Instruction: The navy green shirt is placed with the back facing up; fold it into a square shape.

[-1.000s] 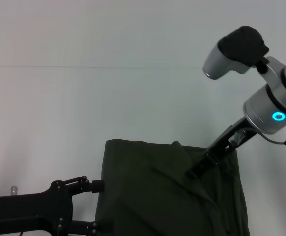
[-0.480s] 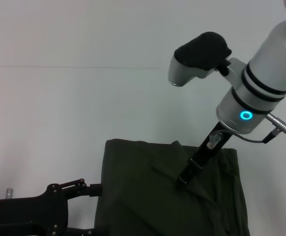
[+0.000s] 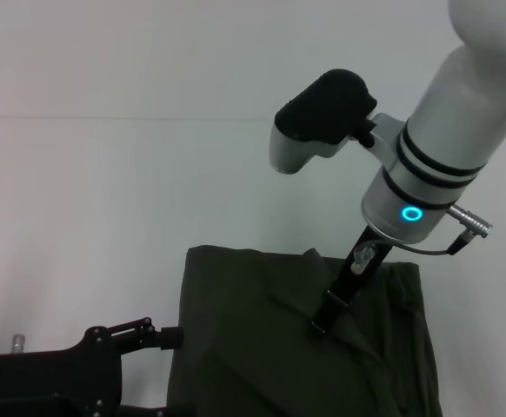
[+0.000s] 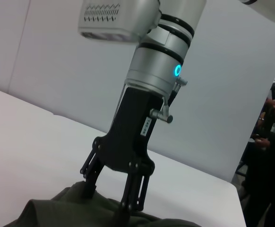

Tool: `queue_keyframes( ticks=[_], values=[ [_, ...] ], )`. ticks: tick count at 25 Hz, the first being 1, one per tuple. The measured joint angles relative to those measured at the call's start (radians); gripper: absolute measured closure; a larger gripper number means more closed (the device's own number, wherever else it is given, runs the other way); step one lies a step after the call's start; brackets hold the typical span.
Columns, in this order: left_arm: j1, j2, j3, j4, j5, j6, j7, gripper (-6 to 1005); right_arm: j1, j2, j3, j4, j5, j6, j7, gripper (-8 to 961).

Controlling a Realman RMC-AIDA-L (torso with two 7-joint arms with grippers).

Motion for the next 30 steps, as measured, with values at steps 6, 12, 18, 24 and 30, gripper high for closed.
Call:
queue_keyframes(
  ticks=[6,12,18,24,30],
  values=[
    [0.000,0.000,-0.001,-0.003,0.000,0.000,0.000,30,0.013,0.002,-0.041,0.012,0.003,0.025,0.003,38],
    [0.000,-0.001,0.004,-0.006,0.000,0.000,0.000,30,0.031,0.005,-0.092,0.034,0.004,0.041,0.004,38],
    [0.000,-0.002,0.005,-0.007,0.000,-0.002,-0.006,31,0.037,0.005,-0.098,0.035,-0.003,0.045,0.027,39],
    [0.000,-0.002,0.005,-0.010,0.000,-0.005,-0.005,31,0.043,0.003,-0.097,0.035,-0.030,0.046,0.051,39],
    [0.000,-0.002,0.001,-0.013,0.000,-0.008,-0.002,31,0.047,0.004,-0.096,0.035,-0.028,0.045,0.054,39]
  ],
)
